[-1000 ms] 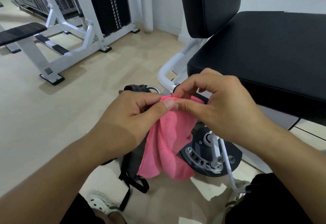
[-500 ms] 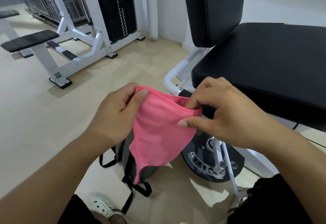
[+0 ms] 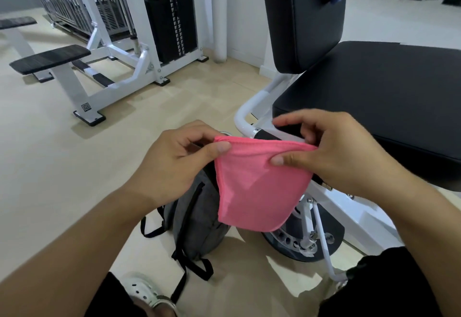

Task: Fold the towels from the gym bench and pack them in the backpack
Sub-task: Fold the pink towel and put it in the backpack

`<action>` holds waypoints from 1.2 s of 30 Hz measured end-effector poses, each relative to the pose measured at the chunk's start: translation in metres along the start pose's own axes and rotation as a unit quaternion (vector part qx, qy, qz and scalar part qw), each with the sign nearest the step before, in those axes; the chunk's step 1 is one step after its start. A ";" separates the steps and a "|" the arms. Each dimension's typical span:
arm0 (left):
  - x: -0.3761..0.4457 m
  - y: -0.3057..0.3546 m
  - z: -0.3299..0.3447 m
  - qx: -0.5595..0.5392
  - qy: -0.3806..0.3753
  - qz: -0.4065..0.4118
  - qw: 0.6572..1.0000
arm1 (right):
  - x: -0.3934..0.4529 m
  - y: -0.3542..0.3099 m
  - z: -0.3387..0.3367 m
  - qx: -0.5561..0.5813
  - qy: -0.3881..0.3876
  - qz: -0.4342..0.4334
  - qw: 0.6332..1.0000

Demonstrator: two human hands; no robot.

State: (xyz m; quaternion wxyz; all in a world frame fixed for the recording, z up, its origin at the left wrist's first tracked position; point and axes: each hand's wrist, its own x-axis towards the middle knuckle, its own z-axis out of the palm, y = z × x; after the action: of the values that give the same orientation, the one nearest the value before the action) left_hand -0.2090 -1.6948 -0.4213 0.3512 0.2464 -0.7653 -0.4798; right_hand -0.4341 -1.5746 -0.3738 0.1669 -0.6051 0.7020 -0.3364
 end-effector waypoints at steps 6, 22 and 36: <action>-0.002 0.013 0.017 0.007 -0.032 0.035 0.999 | -0.006 -0.007 0.019 -0.054 -0.088 -0.060 0.993; 0.001 0.003 0.018 0.040 -0.166 -0.104 0.980 | -0.005 -0.008 0.028 -0.034 -0.060 -0.133 0.989; 0.002 -0.021 0.021 0.086 -0.128 -0.118 0.981 | -0.002 -0.002 0.002 -0.048 -0.023 -0.085 0.995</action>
State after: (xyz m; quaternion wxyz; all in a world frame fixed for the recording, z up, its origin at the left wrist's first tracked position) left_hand -0.2260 -1.6931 -0.4460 0.1687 0.3009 -0.8081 -0.4775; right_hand -0.4305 -1.5729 -0.3740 0.1242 -0.6779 0.6592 -0.3010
